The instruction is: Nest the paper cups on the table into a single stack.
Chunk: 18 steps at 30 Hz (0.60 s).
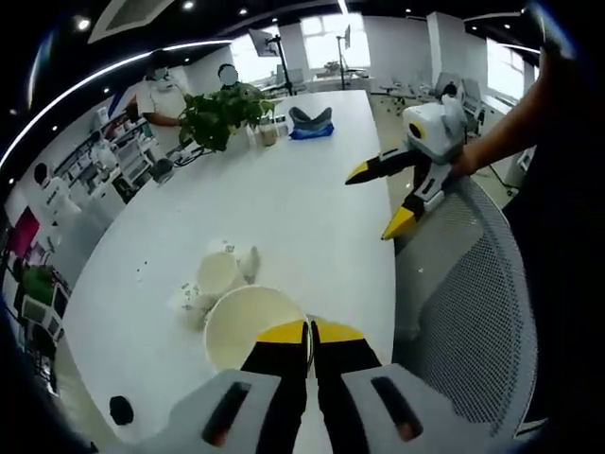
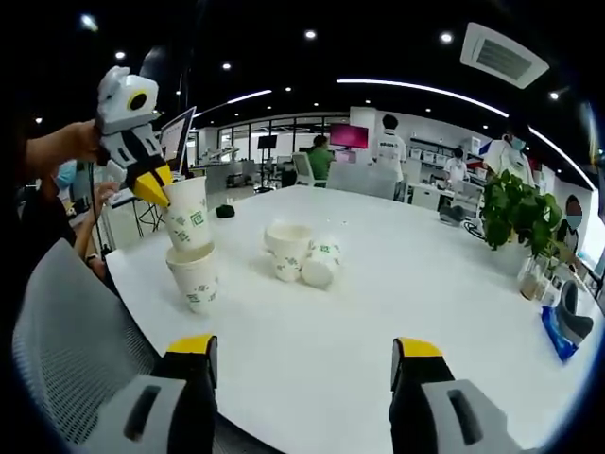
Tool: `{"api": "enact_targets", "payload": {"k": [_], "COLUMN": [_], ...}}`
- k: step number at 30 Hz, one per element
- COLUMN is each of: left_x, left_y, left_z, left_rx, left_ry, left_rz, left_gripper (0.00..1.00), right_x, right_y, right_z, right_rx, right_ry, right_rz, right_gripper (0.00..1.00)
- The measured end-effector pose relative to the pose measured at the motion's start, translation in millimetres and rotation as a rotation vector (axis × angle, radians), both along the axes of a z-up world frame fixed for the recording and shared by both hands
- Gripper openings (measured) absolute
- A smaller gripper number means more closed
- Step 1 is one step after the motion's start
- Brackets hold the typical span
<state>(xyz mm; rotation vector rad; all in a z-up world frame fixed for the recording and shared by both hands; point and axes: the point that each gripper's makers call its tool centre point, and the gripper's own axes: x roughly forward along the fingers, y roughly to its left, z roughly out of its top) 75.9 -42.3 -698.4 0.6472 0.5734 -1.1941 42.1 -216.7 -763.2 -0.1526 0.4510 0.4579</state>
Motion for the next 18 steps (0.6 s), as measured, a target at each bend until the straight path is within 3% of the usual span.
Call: {"api": "enact_targets", "payload": {"k": [18], "left_x": [-4.4], "left_y": [-6.8], "left_z": [-18.2], "left_rx": [0.031], "left_ry": [0.040], "left_rz": [-0.009], "left_gripper": [0.00], "right_x": [-0.9], "right_y": [-0.1], "right_z": [-1.0], "right_rx": [-0.010], "right_ry": [0.006], "right_rz": [0.001], "right_gripper": [0.74]}}
